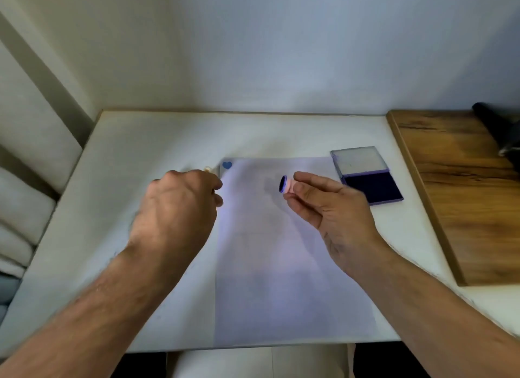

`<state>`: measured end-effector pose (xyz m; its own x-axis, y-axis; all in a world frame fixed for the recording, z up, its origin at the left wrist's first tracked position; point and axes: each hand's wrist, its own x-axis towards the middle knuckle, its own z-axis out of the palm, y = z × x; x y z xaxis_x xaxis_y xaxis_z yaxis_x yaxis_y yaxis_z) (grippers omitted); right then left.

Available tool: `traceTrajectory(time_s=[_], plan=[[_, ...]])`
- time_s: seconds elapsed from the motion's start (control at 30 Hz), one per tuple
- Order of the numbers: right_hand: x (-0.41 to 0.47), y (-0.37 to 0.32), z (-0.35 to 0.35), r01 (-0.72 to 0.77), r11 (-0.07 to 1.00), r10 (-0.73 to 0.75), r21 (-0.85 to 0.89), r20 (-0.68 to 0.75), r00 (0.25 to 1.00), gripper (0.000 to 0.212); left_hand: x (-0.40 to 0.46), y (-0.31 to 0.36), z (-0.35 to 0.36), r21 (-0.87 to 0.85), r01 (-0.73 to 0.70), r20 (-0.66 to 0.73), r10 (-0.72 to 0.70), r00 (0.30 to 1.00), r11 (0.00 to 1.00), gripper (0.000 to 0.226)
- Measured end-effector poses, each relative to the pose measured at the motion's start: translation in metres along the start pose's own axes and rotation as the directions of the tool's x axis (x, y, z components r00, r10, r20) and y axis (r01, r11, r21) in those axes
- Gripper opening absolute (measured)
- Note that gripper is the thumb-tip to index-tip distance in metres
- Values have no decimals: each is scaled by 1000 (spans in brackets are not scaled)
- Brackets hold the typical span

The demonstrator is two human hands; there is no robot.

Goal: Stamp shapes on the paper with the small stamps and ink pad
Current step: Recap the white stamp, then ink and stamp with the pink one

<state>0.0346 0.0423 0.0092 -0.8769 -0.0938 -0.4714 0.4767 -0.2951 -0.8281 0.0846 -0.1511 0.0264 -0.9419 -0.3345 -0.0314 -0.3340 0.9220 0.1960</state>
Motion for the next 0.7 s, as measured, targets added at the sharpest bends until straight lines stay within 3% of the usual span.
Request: traceTrajectory(time_s=[0.03, 0.07, 0.13, 0.2, 0.37, 0.5, 0.7], plan=[[1, -3, -7, 101, 978, -111, -184, -42, 993, 21, -1, 7, 1, -26, -33, -28, 33, 999, 999, 23], [3, -6, -14, 199, 889, -245, -411, -60, 968, 25, -2, 13, 3, -42, -73, -54, 71, 996, 996, 26], [5, -12, -28, 284, 614, -452, -736, -33, 891, 29, -1, 25, 9, -63, -152, -85, 146, 986, 986, 26], [5, -16, -39, 302, 458, -537, -836, 10, 843, 27, 1, 35, 14, -66, -197, -99, 190, 977, 978, 28], [12, -24, -66, 339, 223, -675, -914, 106, 730, 24, 4, 52, 26, -90, -230, -66, 225, 972, 969, 32], [19, -33, -82, 294, 173, -688, -940, 98, 719, 21, 3, 51, 33, -149, -203, -20, 202, 979, 968, 31], [28, -29, -85, 176, 239, -588, -955, 2, 809, 23, 7, 46, 34, -127, -223, -53, 218, 975, 967, 29]])
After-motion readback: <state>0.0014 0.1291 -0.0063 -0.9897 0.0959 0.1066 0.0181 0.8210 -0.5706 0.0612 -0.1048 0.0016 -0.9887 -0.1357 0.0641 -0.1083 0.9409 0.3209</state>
